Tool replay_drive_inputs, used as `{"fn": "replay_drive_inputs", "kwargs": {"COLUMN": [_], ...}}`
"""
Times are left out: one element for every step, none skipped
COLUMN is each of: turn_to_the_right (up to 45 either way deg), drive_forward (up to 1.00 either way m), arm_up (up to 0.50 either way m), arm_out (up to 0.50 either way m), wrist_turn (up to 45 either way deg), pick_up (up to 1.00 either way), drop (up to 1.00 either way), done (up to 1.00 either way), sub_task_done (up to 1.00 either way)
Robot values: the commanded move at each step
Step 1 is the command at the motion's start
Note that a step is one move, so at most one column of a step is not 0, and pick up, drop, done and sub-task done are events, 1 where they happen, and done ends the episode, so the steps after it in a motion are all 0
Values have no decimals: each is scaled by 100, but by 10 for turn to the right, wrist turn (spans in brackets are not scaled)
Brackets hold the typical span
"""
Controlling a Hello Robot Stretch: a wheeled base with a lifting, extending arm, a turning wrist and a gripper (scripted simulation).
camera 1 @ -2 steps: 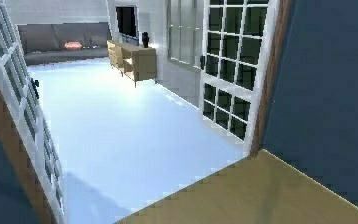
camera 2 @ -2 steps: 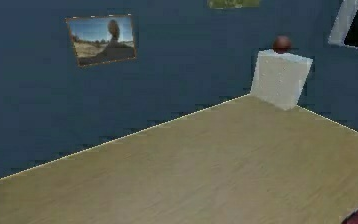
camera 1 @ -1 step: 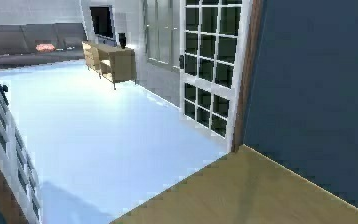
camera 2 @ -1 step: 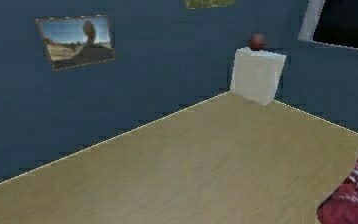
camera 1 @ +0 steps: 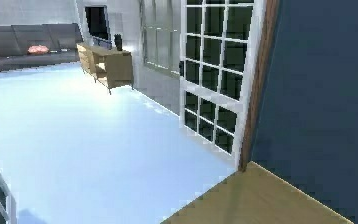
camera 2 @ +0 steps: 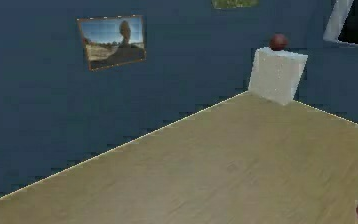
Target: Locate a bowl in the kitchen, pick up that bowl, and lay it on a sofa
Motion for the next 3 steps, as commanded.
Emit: {"fn": "replay_drive_inputs", "kwargs": {"turn_to_the_right": [-210,0,0], "drive_forward": [0,100,70], "arm_up": [0,0,0], "arm_out": [0,0,0], "wrist_turn": [0,0,0], "pick_up": [0,0,0], "drop": [0,0,0], "done": [0,0,0], "sub_task_done": [0,0,0]}}
